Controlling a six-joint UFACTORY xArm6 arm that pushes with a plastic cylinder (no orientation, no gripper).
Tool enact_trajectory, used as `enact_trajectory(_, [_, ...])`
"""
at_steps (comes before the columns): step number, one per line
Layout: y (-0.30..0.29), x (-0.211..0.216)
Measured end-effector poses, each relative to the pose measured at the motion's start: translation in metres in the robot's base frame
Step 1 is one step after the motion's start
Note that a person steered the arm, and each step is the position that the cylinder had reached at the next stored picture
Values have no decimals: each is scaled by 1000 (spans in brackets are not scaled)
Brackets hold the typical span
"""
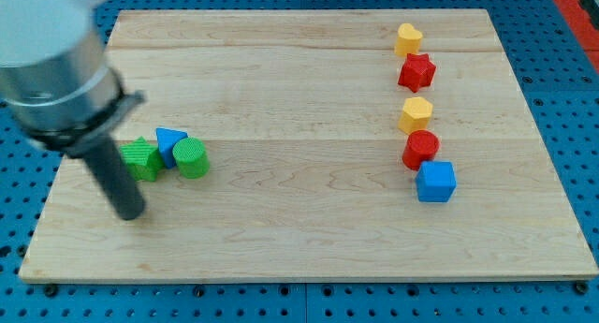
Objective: Place the green circle below the blue cube
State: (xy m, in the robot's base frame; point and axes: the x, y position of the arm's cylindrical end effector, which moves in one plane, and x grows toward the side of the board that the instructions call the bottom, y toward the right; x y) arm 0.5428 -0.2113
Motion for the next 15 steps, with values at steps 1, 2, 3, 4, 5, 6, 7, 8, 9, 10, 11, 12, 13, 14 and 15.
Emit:
enact_trajectory(1, [-77, -64])
enact_trajectory(2, [-65, -104])
enact_trajectory(3, [-7, -100])
enact_trajectory(4, [98, -68])
enact_trajectory(5, [144, -37])
enact_trajectory(6, [179, 2])
enact_trajectory(7, [268, 13])
enact_trajectory(8, [272, 19])
enact_trajectory(9, [253, 47])
enact_trajectory(10, [322, 38])
enact_trajectory(11, [310, 46])
enact_trajectory(12, [268, 40])
enact_trajectory(13, [281, 22])
enact_trajectory(14, [246, 27])
enact_trajectory(15, [205, -29])
